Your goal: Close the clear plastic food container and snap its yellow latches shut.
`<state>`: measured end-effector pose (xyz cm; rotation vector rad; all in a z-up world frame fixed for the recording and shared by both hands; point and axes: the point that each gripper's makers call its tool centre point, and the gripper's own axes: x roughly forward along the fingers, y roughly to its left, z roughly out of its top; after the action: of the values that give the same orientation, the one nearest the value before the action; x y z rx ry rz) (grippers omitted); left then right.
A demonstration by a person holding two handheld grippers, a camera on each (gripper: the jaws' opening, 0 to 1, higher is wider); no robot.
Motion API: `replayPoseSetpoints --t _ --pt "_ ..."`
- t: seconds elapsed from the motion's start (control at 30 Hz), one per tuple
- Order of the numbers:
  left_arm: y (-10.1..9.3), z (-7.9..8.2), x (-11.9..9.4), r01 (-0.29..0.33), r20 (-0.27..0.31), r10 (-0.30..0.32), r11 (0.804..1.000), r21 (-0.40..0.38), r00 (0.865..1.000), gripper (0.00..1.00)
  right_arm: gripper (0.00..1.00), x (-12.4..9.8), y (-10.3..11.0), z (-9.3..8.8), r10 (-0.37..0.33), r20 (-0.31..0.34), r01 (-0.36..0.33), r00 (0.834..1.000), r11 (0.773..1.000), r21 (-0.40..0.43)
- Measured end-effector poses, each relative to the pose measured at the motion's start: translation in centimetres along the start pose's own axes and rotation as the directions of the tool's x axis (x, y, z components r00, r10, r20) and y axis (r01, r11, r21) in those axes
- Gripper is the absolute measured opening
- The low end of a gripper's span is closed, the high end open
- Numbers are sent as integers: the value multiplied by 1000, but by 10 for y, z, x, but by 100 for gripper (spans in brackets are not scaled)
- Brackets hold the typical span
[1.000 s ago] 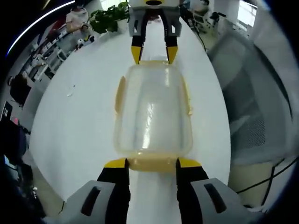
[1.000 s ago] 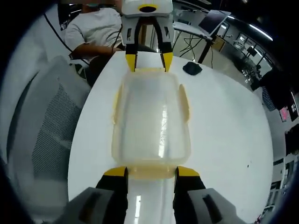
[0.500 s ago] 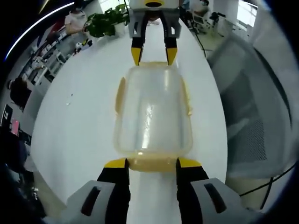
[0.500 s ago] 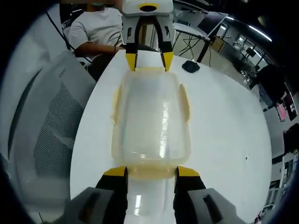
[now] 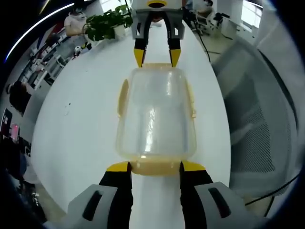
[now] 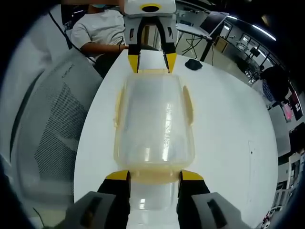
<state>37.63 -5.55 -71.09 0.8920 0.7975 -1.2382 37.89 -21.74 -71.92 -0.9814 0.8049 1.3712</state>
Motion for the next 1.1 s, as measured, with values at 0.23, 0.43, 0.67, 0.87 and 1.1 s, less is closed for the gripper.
replayPoseSetpoints --t 0.23,0.43,0.67,0.87,1.1 --pt "1 19 10 4 3 -4 1000 7 1000 36 35 -6 0 -20 -1 -3 1 1000 1000 11" --pt "0 31 18 7 5 -7 1000 8 1000 36 35 -9 0 -35 -1 -2 1 1000 1000 15" --pt "-2 43 27 7 12 -7 1000 4 1000 36 35 -12 1 -50 3 0 -3 1000 1000 15" --pt "-3 53 33 7 17 -7 1000 3 1000 36 35 -16 1 -61 6 11 -6 1000 1000 16" --pt "-4 64 40 8 24 -8 1000 6 1000 36 35 -21 3 -73 9 9 -9 1000 1000 19"
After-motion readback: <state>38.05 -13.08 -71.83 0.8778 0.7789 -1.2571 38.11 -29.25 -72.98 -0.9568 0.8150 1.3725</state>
